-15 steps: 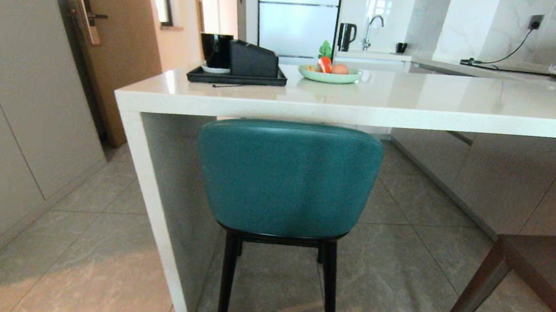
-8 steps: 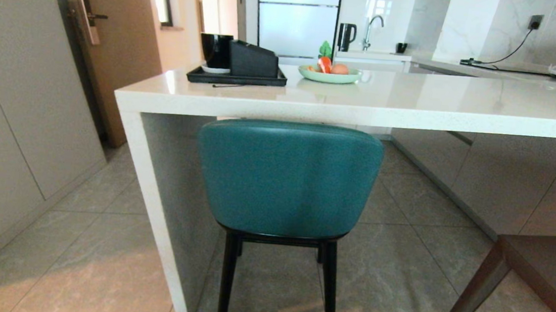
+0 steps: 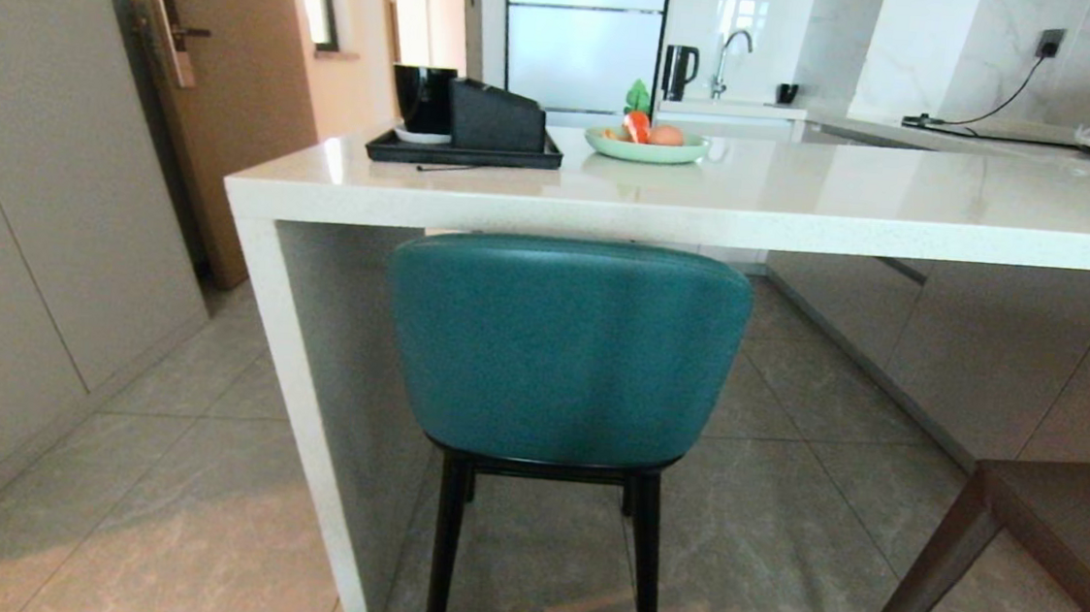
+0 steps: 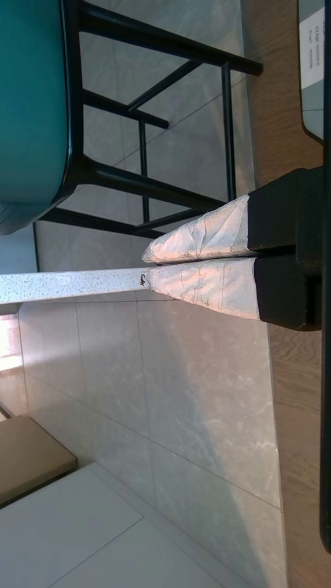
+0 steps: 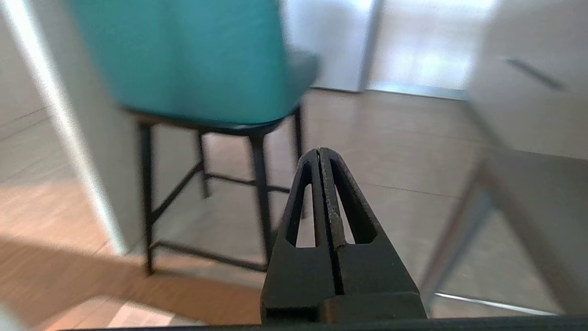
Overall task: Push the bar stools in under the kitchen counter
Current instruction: Push the gray chair back under the dining table
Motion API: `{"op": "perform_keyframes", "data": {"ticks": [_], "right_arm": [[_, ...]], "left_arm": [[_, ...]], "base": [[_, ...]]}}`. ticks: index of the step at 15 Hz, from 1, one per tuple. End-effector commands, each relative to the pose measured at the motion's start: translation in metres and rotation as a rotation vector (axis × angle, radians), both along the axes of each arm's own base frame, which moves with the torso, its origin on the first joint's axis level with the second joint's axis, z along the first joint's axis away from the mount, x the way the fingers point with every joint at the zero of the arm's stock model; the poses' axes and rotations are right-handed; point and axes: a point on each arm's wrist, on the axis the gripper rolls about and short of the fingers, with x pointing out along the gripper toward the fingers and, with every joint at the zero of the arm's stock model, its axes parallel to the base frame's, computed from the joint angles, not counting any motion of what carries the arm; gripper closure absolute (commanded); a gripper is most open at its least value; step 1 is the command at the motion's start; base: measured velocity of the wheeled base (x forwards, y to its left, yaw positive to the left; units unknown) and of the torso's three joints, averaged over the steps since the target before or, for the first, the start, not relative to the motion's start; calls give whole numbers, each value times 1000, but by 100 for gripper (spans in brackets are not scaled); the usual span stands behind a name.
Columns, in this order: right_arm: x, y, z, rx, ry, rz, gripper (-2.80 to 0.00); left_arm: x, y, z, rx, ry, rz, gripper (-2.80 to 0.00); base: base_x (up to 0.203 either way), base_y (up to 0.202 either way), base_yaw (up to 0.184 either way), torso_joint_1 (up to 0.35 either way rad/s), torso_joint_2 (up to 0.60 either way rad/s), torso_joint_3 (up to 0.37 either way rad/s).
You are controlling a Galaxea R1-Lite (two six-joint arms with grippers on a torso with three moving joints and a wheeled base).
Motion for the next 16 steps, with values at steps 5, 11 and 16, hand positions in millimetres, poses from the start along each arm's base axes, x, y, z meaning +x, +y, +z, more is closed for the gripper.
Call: {"op": "perform_keyframes", "data": {"ticks": [5,11,16], "right_arm": [[13,0,-30,-20,102,-13,0],[20,-6,-41,66,97,-291,0],[21,-6,-45,57,104,-275,0]], "left_arm": [[0,0,0,1,7,-2,0],[0,0,0,-1,6,-1,0],[0,0,0,-18,6,-1,0]], "base": [[0,0,0,0,0,0],[0,0,0,0,0,0],[0,0,0,0,0,0]]}}
